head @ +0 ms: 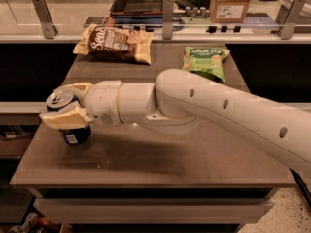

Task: Move pepsi can near brown chip bag

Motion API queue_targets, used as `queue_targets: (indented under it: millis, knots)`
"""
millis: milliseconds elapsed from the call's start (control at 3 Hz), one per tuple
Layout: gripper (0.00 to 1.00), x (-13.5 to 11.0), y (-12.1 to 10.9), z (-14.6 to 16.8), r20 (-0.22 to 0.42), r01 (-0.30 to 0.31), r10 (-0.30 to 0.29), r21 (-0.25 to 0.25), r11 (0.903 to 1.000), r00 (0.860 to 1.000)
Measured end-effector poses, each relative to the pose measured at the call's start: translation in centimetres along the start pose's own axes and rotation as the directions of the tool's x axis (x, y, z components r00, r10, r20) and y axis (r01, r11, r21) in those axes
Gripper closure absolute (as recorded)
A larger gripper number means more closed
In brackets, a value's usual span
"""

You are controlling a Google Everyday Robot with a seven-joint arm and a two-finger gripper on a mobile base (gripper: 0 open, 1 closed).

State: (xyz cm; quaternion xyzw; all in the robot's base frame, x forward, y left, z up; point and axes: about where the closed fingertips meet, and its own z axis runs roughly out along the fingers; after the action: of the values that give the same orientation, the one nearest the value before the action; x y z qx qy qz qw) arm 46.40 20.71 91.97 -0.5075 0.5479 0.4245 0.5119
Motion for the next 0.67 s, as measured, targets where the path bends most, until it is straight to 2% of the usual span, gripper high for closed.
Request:
queue_targets:
  millis: [667]
  knots:
    - [1.0, -3.6, -6.4, -2.4, -0.008, -0.029, 0.03, 0.107, 0.9939, 1.0]
